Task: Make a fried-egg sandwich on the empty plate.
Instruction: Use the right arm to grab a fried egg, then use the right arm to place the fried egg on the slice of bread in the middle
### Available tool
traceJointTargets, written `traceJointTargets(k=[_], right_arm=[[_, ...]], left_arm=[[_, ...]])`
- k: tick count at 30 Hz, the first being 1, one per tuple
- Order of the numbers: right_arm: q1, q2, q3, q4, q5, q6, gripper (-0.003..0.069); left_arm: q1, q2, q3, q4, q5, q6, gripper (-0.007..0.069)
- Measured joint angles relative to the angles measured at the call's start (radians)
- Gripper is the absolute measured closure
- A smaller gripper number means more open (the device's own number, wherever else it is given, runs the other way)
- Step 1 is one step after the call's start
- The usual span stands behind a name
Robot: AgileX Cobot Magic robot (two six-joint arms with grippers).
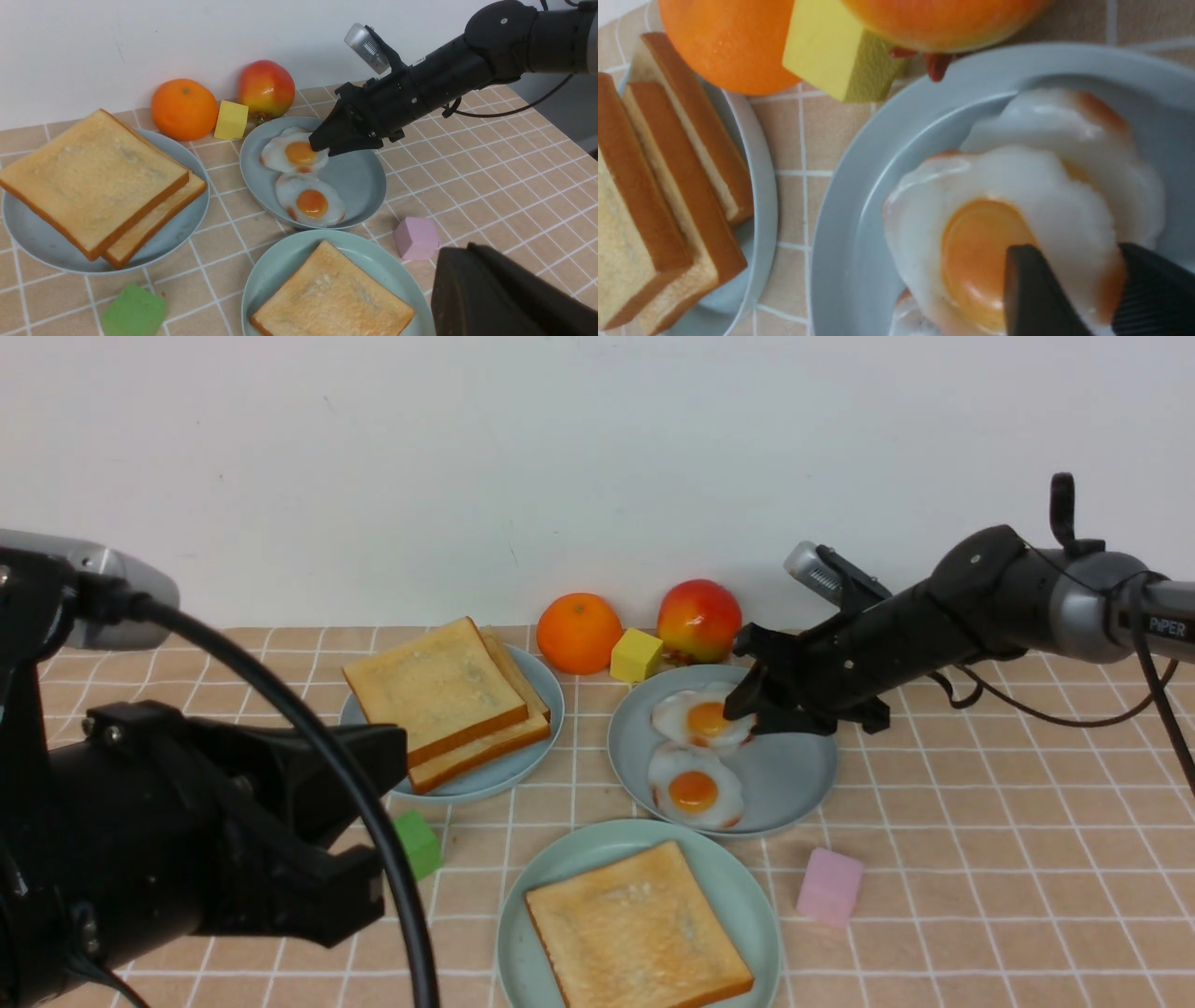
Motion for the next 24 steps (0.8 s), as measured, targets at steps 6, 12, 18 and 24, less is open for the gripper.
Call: traceJointTargets(k=[6,12,18,24], right_arm=[[0.0,0.002,-0.005,0.019,-0.006,-0.066,0.0536],[0.0,-0.044,-0.005,0.025,0.025,-0.117,0.0571],[-0.013,-0.192,0.006,0.005,0.2,-0.171,0.0582],[0.006,-0.467,0.293,0.02,0.325,-0.227,0.0582]], left_arm=[[0.0,0.0,0.0,0.0,0.0,0.0,0.0634],[0.0,0.0,0.0,-0.013,0.004,0.0,0.063],[0.0,0.0,0.0,-0.017,0.008,0.0,0.0628],[0.0,0.0,0.0,-0.016,0.037,0.0,0.0624]])
